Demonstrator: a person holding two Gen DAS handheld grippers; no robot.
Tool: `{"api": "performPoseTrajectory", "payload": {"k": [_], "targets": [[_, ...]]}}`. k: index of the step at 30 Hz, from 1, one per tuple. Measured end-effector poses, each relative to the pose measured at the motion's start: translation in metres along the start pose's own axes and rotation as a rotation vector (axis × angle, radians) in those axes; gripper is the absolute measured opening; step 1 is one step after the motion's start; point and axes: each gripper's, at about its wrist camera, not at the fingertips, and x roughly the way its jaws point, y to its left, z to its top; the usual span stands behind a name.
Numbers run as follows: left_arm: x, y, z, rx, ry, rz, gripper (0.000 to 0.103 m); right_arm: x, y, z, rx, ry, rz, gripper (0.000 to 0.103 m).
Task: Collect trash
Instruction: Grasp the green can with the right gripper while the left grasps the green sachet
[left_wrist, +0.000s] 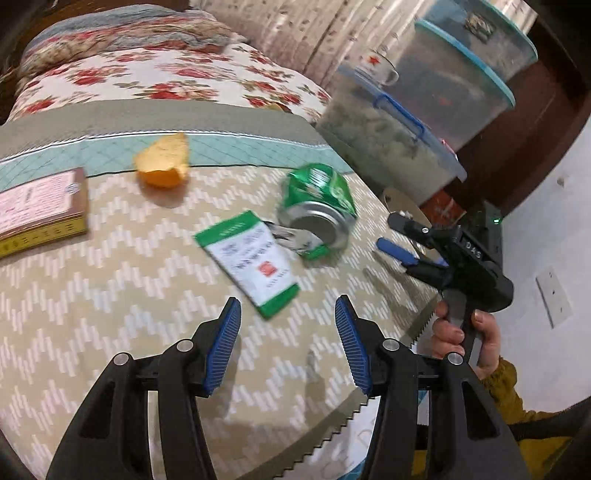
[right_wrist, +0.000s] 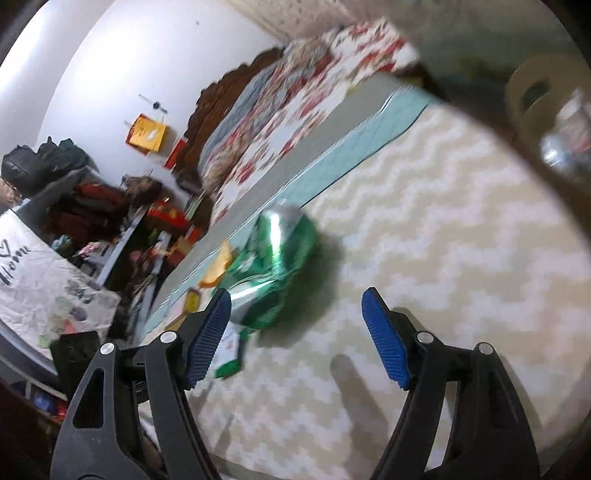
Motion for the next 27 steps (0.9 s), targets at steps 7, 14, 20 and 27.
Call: {"api": "performPoseTrajectory", "payload": {"k": [7,14,20,27], "targets": [[0.001,0.004,-0.005,0.015,0.0,-0.008,0.05,0.06,0.016,0.017,0.035,0.08,0.033,0.073],[0.004,-0.002,-0.005,0.041,0.001,0.011,0.051,0.086,0.01,0.018,0.146,0.139,0.191,0.034],[0.017,0.005,0.002,-0.015,0.04,-0.018,0.059,0.062,0.015,0.01,0.093,0.081,0.175,0.025],[0.045,0.034,0.012,-0.21,0.094,-0.168,0.057,0.064,0.027,0.001,0.035,0.13,0.188,0.024]]}}
